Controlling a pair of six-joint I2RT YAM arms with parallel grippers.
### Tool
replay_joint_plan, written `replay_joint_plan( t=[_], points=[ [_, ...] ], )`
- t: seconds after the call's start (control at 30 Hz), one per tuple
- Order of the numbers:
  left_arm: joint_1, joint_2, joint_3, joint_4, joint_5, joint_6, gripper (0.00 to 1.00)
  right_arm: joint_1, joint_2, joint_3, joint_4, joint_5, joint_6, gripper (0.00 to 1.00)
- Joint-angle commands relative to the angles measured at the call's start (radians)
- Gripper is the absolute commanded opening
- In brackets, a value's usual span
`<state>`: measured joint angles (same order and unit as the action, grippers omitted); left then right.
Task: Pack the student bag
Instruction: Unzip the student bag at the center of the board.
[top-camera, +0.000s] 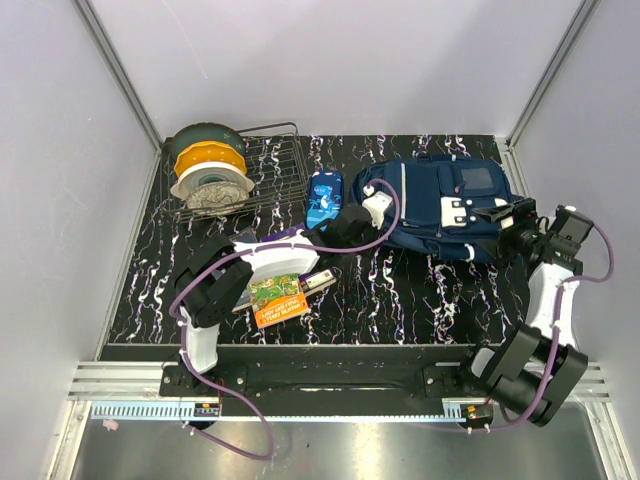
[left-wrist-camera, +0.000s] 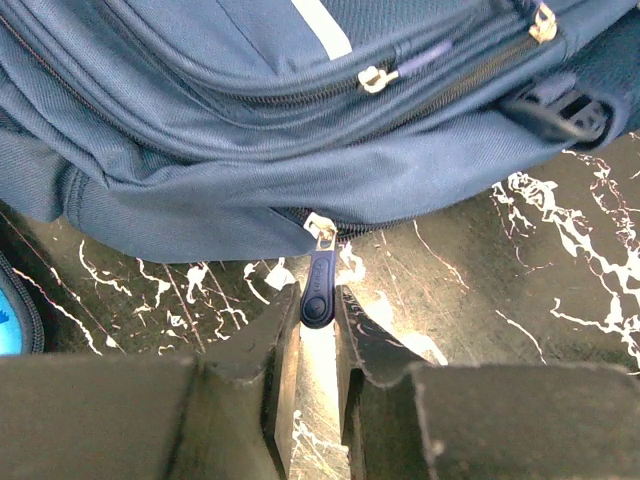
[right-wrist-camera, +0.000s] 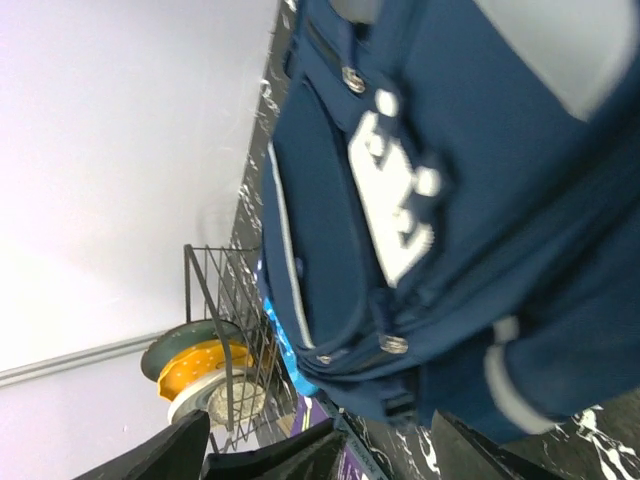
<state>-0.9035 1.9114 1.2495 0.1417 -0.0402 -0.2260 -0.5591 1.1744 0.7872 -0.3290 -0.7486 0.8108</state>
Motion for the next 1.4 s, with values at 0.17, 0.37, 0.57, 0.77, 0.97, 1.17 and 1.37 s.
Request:
replay_joint_plan(
  t=[0.17,0.37,0.57,0.77,0.97,1.17,1.37],
  points=[
    [0.0,-0.034,0.048,-0.016,0.034,-0.001,0.0,-0.005,-0.199,-0.072,0.01,-0.112,0.09,0.93],
    [-0.035,-0.034,0.059,-0.021,0.066,0.016,0.0,0.048,-0.206,-0.219,0.159,-0.187,0.255,0.88],
    [-0.06,-0.034,0.065,-0.022,0.06,0.011,0.0,0.272,-0.164,-0.258,0.248,-0.042,0.387,0.86],
    [-0.067,-0.051,0.057,-0.016,0.071,0.013,0.0,0.324,-0.165,-0.295,0.271,0.086,0.467,0.82],
    [-0.072,-0.049,0.054,-0.017,0.076,0.019,0.0,0.412,-0.194,-0.344,0.239,0.196,0.539,0.81],
    [-0.071,-0.038,0.038,-0.024,0.06,0.014,0.1,0.436,-0.229,-0.358,0.179,0.262,0.535,0.81],
    [-0.06,0.017,0.019,0.004,0.095,0.083,0.57,0.436,-0.213,-0.371,0.22,0.27,0.515,0.8]
  ],
)
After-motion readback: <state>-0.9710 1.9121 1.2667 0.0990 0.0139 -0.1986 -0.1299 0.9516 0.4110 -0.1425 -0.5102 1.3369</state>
